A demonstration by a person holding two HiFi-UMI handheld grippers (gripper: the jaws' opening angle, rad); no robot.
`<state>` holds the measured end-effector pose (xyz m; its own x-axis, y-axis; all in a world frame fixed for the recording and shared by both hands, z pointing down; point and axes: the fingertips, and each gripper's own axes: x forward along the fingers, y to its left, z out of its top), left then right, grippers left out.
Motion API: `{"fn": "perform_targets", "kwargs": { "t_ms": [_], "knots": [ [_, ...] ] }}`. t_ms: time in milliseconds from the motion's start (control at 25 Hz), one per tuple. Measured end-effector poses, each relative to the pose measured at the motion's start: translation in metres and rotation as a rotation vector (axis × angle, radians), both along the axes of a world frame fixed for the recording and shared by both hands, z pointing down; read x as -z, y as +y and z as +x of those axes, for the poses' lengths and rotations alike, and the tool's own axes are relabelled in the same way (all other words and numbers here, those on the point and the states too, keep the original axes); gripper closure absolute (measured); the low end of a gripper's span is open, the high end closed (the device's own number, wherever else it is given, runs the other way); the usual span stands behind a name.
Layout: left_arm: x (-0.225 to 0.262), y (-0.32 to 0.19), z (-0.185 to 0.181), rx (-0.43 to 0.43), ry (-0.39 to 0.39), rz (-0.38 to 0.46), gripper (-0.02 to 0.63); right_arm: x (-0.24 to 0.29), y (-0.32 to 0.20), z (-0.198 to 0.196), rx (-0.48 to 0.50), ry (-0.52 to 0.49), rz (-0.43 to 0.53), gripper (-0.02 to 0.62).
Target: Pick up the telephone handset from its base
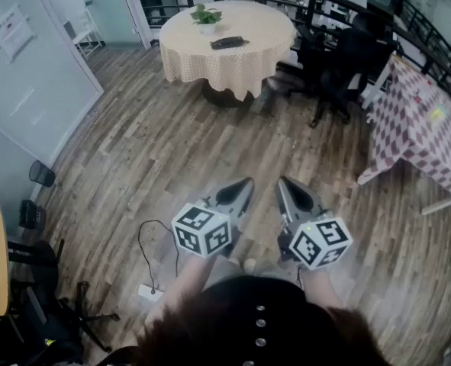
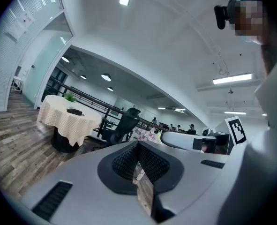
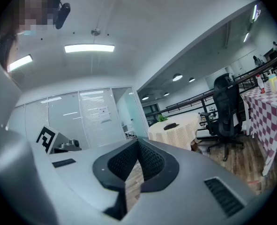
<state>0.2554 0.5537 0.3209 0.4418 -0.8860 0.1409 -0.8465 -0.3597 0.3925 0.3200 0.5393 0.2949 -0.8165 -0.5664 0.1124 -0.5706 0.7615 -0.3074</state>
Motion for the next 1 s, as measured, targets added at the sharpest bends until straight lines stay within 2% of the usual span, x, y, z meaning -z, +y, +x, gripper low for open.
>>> {"fn": "perform_targets", "kwargs": {
  "t_ms": [440, 680, 760, 880, 1000],
  "knots": [
    [0.001, 0.003, -0.004, -0.02, 0.026, -0.01, 0.6, -0.008, 0.013, -0.018, 0.026, 0.001, -0.024, 0.586],
    [-0.002, 0.007, -0.006, -0.05, 0.02, -0.013, 0.6, -0.021, 0.015, -0.025, -0.014, -0.013, -0.082, 0.586],
    [-0.005, 0.009, -0.006, -0.072, 0.006, -0.015, 0.6, -0.022, 0.018, -0.03, -0.012, -0.007, -0.077, 0.586],
    [-0.01, 0.012, -0.007, -0.113, -0.058, -0.018, 0.6, -0.021, 0.021, -0.035, -0.018, -0.018, -0.07, 0.586],
    [-0.012, 0.013, -0.013, -0.123, -0.061, -0.015, 0.6, -0.028, 0.023, -0.038, -0.028, -0.009, -0.082, 0.586]
  ]
}}
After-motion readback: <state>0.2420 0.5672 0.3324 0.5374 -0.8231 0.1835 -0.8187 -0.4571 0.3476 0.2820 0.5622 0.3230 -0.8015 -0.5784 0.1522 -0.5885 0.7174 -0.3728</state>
